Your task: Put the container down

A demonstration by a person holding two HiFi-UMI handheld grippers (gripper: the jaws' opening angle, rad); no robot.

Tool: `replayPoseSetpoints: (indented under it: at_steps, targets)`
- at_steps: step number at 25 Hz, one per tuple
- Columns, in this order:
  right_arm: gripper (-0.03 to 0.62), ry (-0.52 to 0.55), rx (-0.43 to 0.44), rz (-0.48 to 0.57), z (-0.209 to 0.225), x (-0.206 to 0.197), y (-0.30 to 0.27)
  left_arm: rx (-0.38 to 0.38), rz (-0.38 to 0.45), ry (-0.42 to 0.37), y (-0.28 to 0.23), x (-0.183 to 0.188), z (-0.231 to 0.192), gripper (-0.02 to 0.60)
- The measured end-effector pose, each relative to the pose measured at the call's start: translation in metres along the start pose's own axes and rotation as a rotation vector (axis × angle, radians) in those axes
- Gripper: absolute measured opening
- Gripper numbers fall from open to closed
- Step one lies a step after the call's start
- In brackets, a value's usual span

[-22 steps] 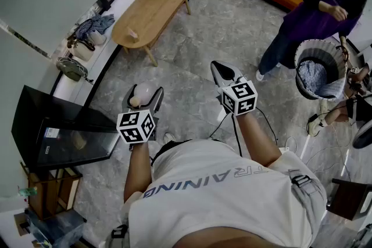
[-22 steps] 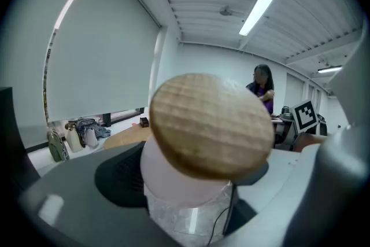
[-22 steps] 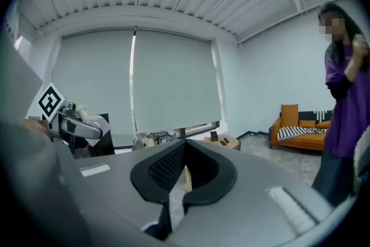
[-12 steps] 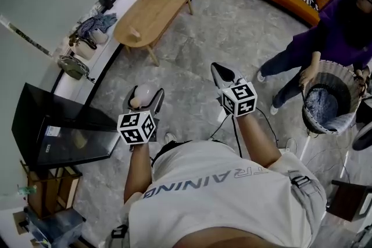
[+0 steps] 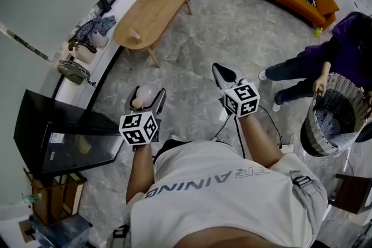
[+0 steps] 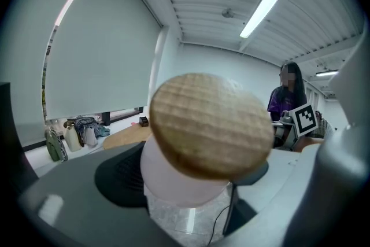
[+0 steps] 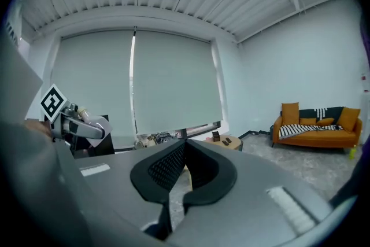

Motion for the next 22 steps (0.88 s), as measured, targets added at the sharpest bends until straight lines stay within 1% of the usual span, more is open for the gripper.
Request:
replayPoseSetpoints:
  at_steps: [4,9,13,17,20,22]
  targets:
    - [0.016,-0.008,-0.030,-0.009,-0.018,0.002,-0.021,-0.033,-0.012,-0.015,-0.006,0.010,-0.026,0.402]
    - [0.017,-0.011,-0.073,0.007,-0.046,0.014,-0.056,-0.069,-0.024,-0.043,-0.012,0.024,-0.072,0.402]
    - [0.017,0.004,-0.074,-0.014,-0.067,0.014,-0.076,-0.077,-0.036,-0.037,-0.019,0.033,-0.103,0.402]
    - [0.016,-0.003,-0.084,-0.041,-0.063,0.011,-0.091,-0.084,-0.044,-0.035,-0.032,0.036,-0.121,0.402]
    - [0.017,-0.017,-0.091,-0.052,-0.052,0.009,-0.107,-0.083,-0.064,-0.016,-0.048,0.039,-0.129,0.402]
    - [0.017,-0.016,-0.082,-0.053,-0.042,0.010,-0.121,-0.083,-0.069,-0.018,-0.061,0.042,-0.131,0.402]
Point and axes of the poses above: the fingertips, and each gripper's own axes: y backward along the fingers, z to its right, x out of its top, the point moved 7 cm from there along y, backward along the fingers, and after that the axes turned 8 degrees about y, right-handed, at the moved point
